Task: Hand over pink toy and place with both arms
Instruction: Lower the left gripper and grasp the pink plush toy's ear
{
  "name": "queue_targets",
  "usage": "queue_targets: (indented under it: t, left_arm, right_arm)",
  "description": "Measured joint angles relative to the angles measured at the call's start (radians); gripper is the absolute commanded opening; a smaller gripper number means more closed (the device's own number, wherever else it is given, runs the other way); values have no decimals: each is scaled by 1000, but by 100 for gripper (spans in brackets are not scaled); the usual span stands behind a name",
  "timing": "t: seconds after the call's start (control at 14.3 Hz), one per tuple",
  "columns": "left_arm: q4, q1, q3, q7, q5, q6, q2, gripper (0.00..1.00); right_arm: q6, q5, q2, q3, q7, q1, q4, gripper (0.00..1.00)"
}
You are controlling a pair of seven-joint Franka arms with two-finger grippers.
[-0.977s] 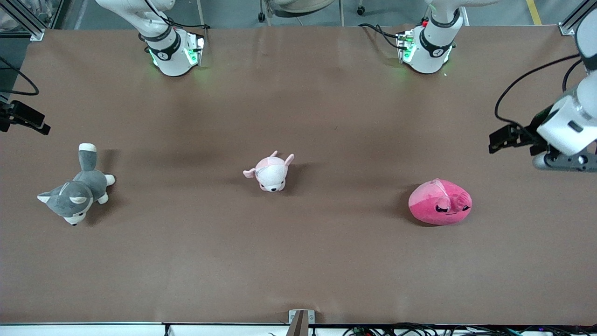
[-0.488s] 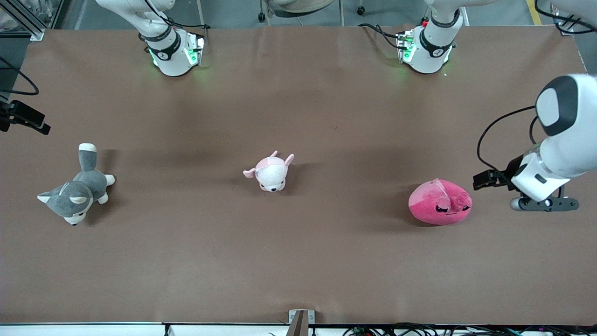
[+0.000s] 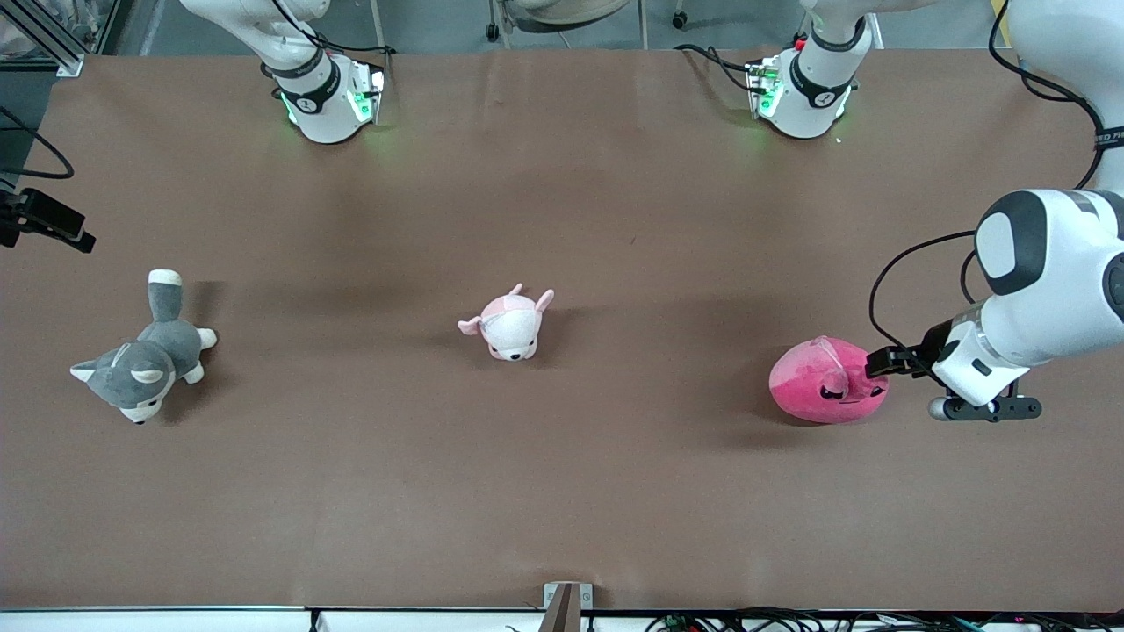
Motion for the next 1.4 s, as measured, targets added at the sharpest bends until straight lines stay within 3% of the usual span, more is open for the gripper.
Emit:
queue_targets:
  t: [0.14,0.35,0.56,0.63,1.05,1.4]
  left_arm:
    - [0,0,0,0,-3,17,17,62]
    - [0,2,1,0,-4,20,38,46]
    - [0,2,1,0,-4,20,52,9]
    - [0,2,1,0,-4,20,54,1]
    - [13,0,-13,0,-10,0,33,0]
    - [41,-2,-51,0,-134,-133,-67,0]
  right_arm:
    - [0,0,0,0,0,0,0,100]
    - [-1,0,0,-1,0,0,0,100]
    - [-1,0,0,-1,0,0,0,100]
    - [-2,0,0,-1,0,0,0,100]
    - [-8,0,0,-1,0,0,0,100]
    - [-11,0,0,-1,0,0,0,100]
